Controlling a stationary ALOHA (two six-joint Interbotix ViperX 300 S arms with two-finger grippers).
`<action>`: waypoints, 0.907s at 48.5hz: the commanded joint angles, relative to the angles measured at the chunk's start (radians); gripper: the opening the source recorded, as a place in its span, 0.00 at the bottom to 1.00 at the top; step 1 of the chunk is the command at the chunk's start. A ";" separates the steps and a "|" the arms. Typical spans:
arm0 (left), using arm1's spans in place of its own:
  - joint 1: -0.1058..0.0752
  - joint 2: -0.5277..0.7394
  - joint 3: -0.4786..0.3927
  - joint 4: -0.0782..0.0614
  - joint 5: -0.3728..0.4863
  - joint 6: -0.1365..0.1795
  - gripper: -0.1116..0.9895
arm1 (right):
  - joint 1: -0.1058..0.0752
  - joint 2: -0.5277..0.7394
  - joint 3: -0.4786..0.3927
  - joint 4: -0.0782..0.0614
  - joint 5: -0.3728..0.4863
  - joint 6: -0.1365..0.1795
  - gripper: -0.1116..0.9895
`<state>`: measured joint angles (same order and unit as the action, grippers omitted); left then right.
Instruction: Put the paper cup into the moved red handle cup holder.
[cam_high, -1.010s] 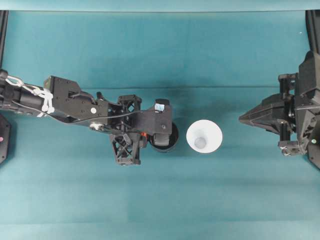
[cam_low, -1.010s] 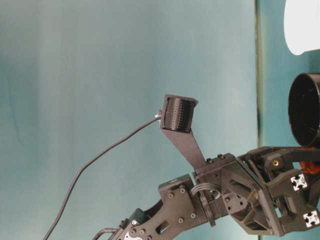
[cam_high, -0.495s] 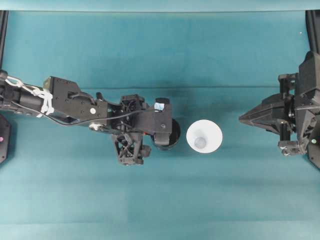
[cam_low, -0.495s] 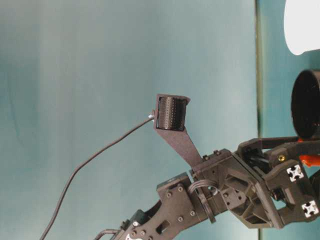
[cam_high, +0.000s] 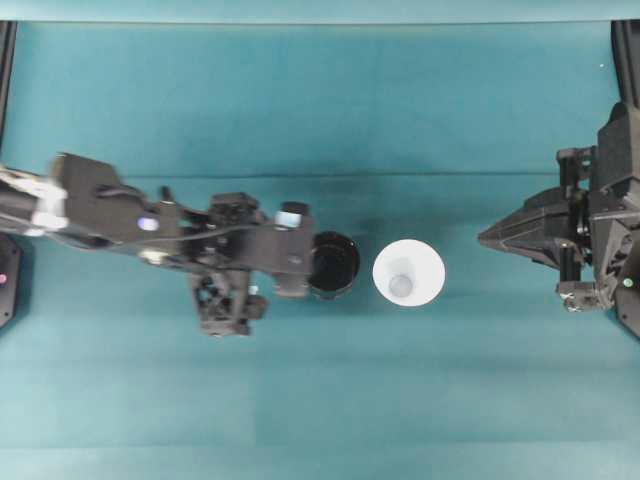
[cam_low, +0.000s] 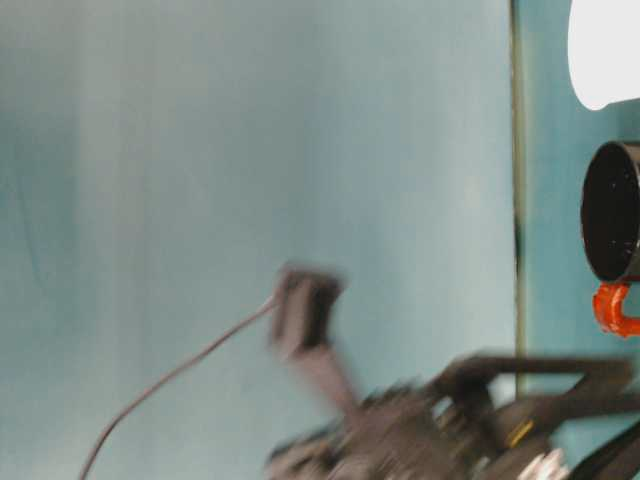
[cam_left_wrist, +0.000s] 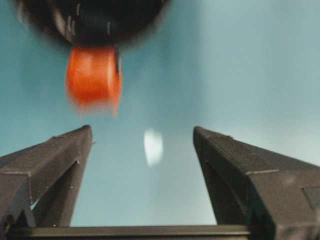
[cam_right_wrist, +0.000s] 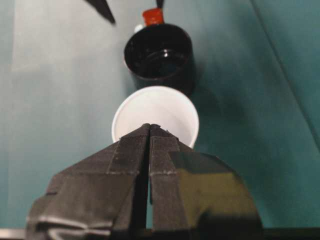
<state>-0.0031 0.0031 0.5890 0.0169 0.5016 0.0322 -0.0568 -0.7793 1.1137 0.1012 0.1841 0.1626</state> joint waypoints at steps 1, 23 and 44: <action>-0.002 -0.087 0.028 0.002 0.005 -0.003 0.88 | -0.005 0.023 -0.025 0.003 0.021 0.028 0.01; -0.018 -0.388 0.192 0.002 0.006 -0.038 0.88 | -0.025 0.184 -0.133 0.003 0.115 0.069 0.04; -0.025 -0.423 0.229 0.002 0.003 -0.072 0.88 | -0.048 0.399 -0.302 0.003 0.285 0.081 0.23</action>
<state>-0.0245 -0.4111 0.8283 0.0169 0.5108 -0.0383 -0.0982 -0.4142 0.8636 0.1012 0.4310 0.2347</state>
